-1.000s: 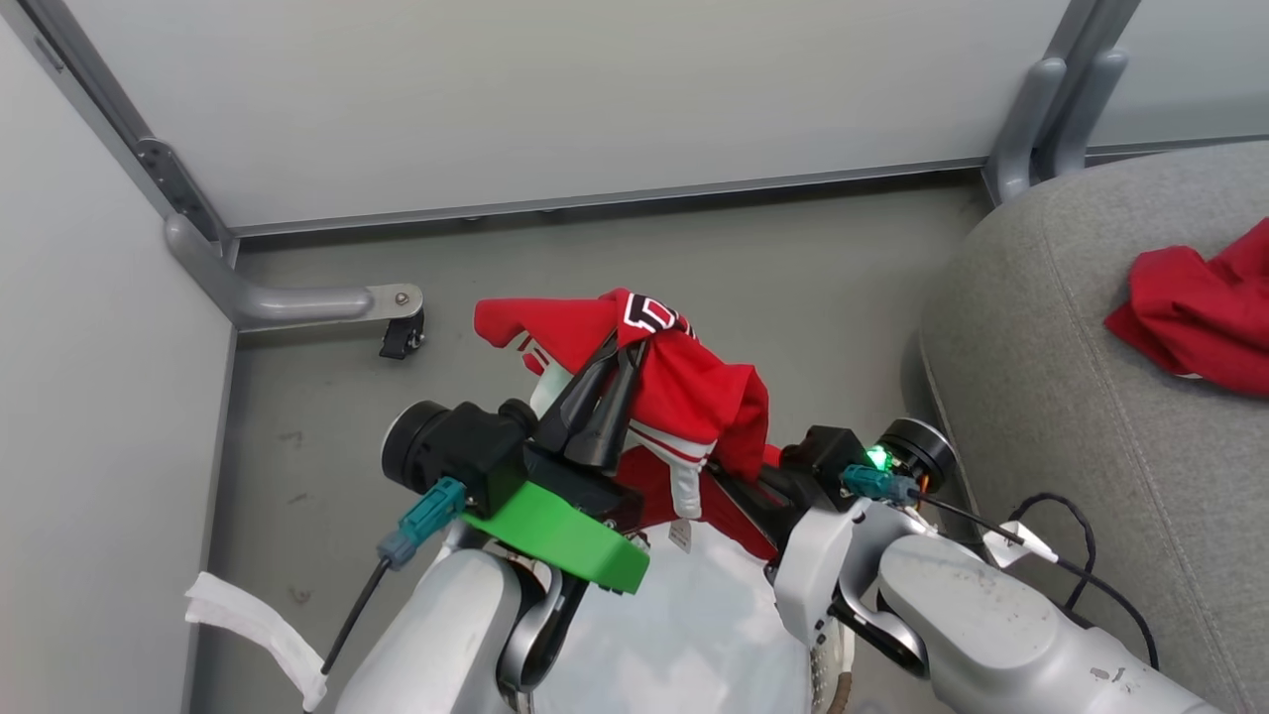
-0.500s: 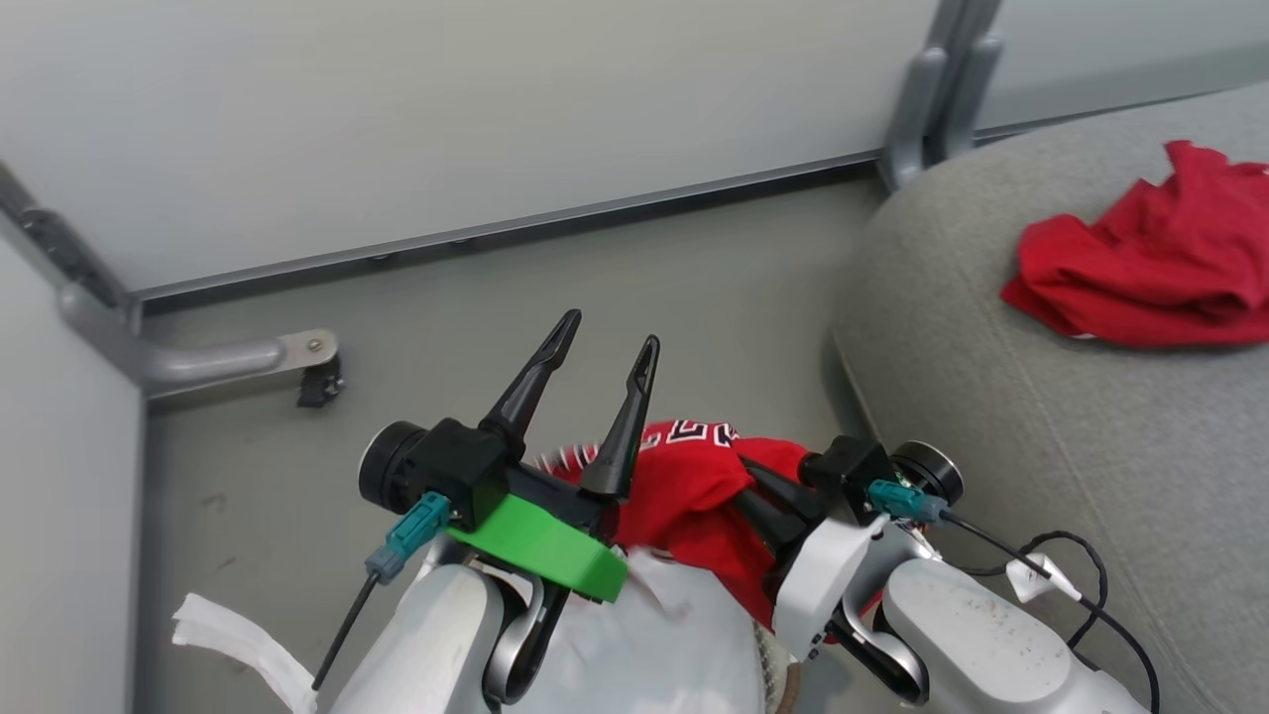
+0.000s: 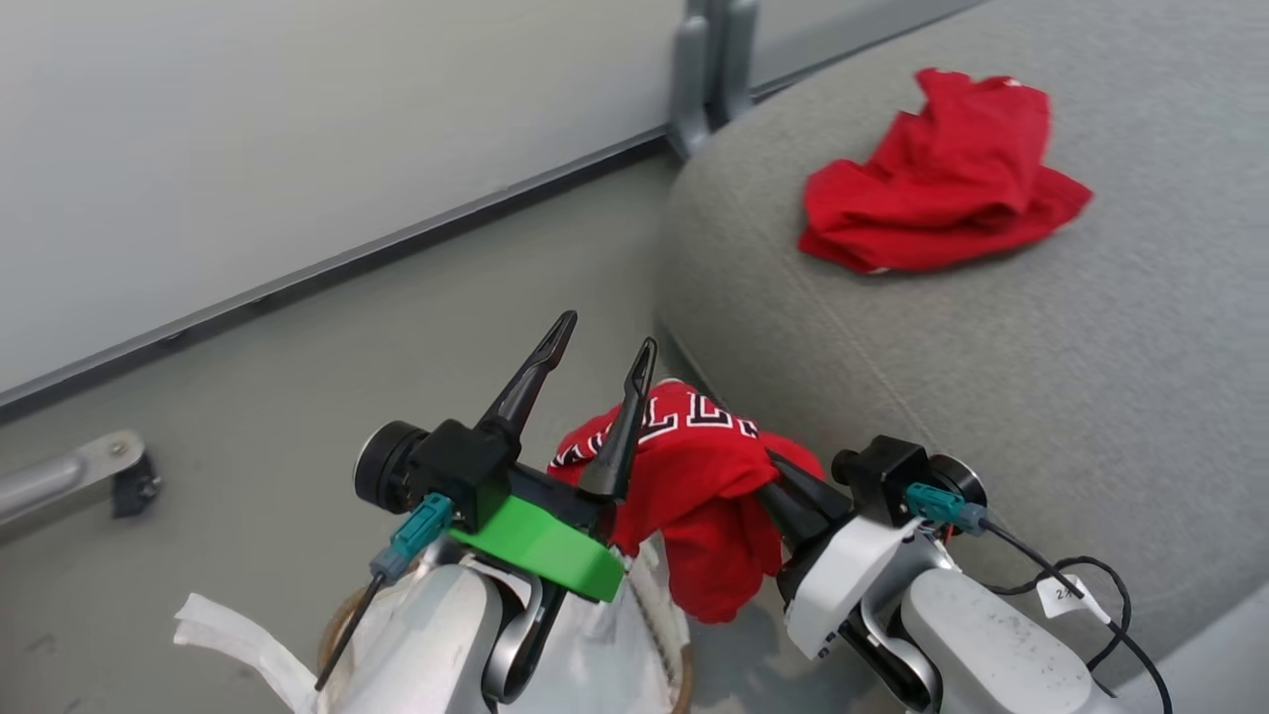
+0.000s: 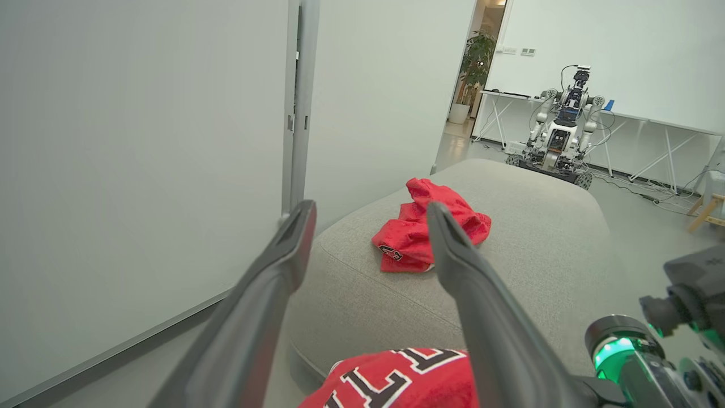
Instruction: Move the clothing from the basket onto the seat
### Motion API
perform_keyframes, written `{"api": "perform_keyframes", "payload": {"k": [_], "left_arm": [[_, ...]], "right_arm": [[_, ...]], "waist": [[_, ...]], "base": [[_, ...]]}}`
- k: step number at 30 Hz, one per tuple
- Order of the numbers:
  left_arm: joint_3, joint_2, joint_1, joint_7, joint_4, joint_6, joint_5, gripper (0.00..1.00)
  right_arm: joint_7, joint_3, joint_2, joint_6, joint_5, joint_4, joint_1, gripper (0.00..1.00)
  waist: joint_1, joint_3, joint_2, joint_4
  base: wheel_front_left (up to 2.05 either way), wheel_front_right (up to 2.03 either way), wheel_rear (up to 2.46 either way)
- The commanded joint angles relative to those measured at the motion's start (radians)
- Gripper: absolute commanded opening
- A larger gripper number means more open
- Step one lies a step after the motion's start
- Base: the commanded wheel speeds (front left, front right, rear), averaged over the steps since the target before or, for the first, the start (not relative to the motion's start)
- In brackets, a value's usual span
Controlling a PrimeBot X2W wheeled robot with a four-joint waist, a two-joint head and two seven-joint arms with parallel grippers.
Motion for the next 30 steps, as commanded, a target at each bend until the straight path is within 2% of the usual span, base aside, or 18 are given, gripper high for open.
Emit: {"api": "perform_keyframes", "payload": {"k": [1, 6, 12, 19, 23, 30], "left_arm": [[0.000, 0.008, -0.016, 0.000, 0.004, -0.003, 0.009, 1.00], [-0.004, 0.018, -0.020, 0.000, 0.012, -0.003, 0.011, 1.00], [-0.056, 0.025, -0.055, 0.000, 0.029, -0.003, -0.006, 1.00], [-0.083, 0.029, -0.085, 0.000, 0.038, -0.003, -0.011, 1.00], [-0.075, 0.044, -0.090, -0.001, 0.036, -0.003, -0.008, 1.00], [-0.111, 0.060, -0.125, -0.001, 0.023, -0.003, -0.012, 1.00]], "right_arm": [[-0.002, -0.020, 0.003, -0.001, -0.005, -0.009, 0.016, 0.00], [-0.002, -0.090, 0.012, -0.001, -0.013, -0.024, 0.030, 0.00], [-0.002, -0.233, -0.004, -0.001, -0.027, -0.076, -0.018, 0.00], [-0.002, -0.382, -0.080, -0.001, -0.068, -0.135, -0.150, 0.00], [-0.002, -0.416, -0.140, -0.001, -0.102, -0.139, -0.264, 0.00], [-0.002, -0.531, -0.232, -0.001, -0.181, -0.096, -0.439, 0.00]], "waist": [[0.0000, 0.036, -0.0001, -0.127], [0.0000, 0.059, -0.0001, -0.192], [0.0000, 0.104, -0.0001, -0.205], [0.0000, 0.157, -0.0001, -0.205], [0.0000, 0.194, -0.0001, -0.203], [0.0000, 0.281, -0.0001, -0.130]], "base": [[0.00, 0.00, 0.00], [0.00, 0.00, 0.00], [0.00, 0.00, 0.00], [0.00, 0.00, 0.00], [0.00, 0.00, 0.00], [0.00, 0.00, 0.00]]}}
